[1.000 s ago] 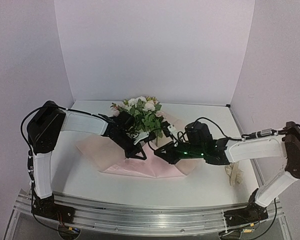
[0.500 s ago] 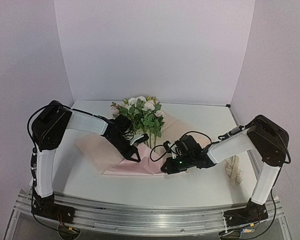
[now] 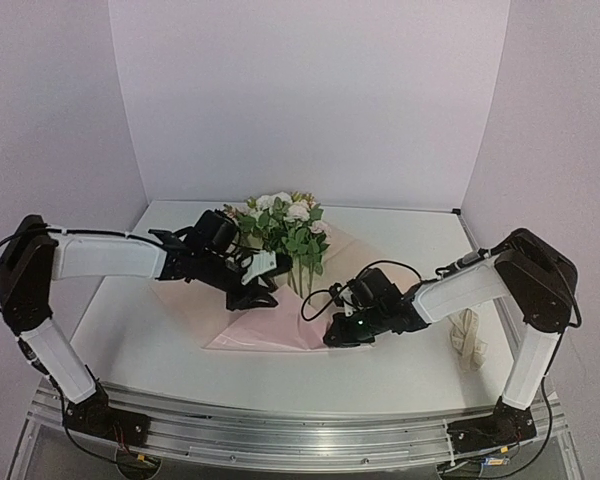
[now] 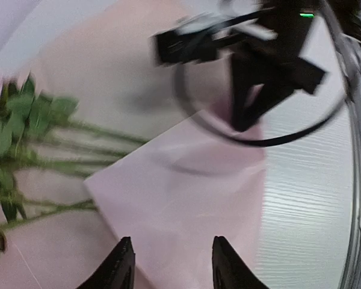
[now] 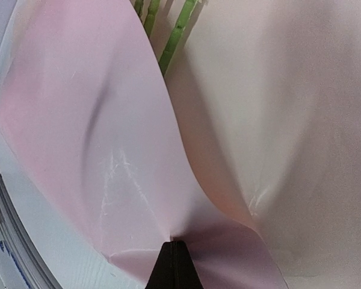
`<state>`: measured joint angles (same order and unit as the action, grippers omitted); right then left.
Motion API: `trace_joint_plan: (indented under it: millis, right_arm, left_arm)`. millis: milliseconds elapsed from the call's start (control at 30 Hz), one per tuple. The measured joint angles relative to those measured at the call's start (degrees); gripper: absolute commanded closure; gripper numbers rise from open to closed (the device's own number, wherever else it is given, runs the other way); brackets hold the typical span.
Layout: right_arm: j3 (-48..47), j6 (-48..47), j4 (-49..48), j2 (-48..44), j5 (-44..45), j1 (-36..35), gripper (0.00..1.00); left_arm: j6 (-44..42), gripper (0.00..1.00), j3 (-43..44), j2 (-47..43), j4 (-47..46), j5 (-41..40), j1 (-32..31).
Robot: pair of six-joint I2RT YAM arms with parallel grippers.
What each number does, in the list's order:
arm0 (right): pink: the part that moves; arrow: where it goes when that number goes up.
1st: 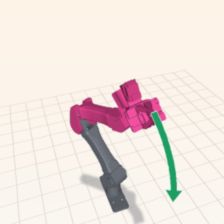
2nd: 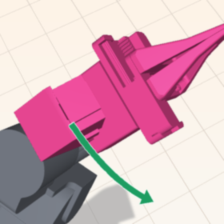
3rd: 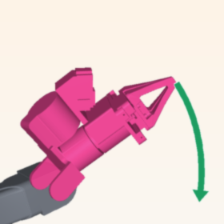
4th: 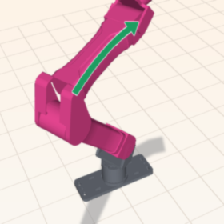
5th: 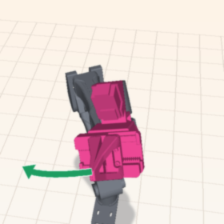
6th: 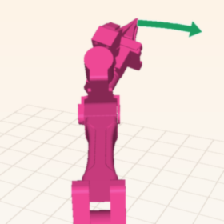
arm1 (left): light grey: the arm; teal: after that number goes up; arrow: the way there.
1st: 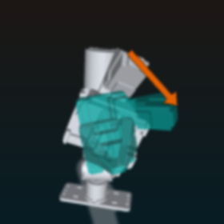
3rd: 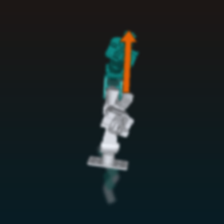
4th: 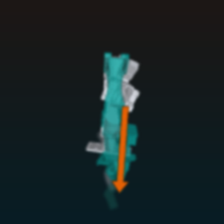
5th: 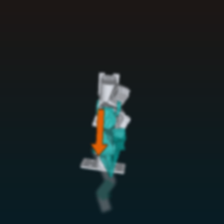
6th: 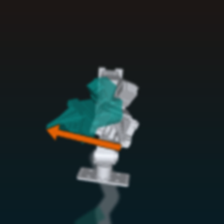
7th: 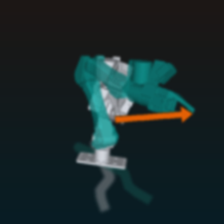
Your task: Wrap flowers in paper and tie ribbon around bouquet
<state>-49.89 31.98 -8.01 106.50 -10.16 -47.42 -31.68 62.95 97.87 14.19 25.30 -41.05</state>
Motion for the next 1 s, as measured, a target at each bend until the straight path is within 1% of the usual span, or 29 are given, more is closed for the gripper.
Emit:
trace_joint_plan:
  millis: [67,133,233,300,367,433,533,667,833,933,1000]
  right_arm:
    - [-0.26,0.23,0.60,0.00,0.11,0.00,1.00]
    - [-0.41,0.45,0.96,0.00,0.18,0.00,1.00]
    - [-0.80,0.71,1.70,0.00,0.12,0.00,1.00]
    - [-0.89,0.85,1.93,0.00,0.09,0.02,1.00]
    - [-0.90,0.91,2.01,0.00,0.09,0.02,1.00]
    - [-0.90,1.01,2.10,0.00,0.03,0.04,1.00]
    - [-0.84,1.06,2.05,0.00,-0.13,0.03,1.00]
    - [-0.59,1.09,1.66,0.00,-0.18,0.04,1.00]
    - [-0.31,1.19,1.24,0.00,-0.38,0.04,1.00]
    - [0.03,1.29,0.69,0.00,-0.53,0.13,1.00]
    - [0.28,1.28,0.27,-0.02,-0.65,0.15,1.00]
  left_arm:
    - [-5.85,0.89,-3.12,-4.05,-2.59,0.50,-4.72]
    - [-10.41,0.92,-3.42,-2.99,-5.11,1.41,-9.59]
    - [-13.40,0.93,-2.19,4.02,-6.56,0.85,-11.49]
    - [-15.59,0.93,-2.14,8.98,-6.54,-0.37,-10.78]
    - [-17.58,0.95,-3.11,11.79,-6.20,-1.30,-9.98]
    - [-19.20,0.97,-4.05,11.75,-6.64,-1.90,-9.19]
    - [-20.43,0.97,-5.18,11.28,-6.82,-2.08,-9.15]
    - [-21.28,0.96,-9.77,7.46,-6.57,-2.71,-9.19]
    - [-23.58,0.97,-20.65,-2.50,-4.04,-3.38,-8.67]
    - [-25.03,0.99,-23.41,-5.24,-2.85,-3.33,-6.48]
    - [-25.75,1.00,-23.46,-5.37,-2.66,-3.38,-3.28]
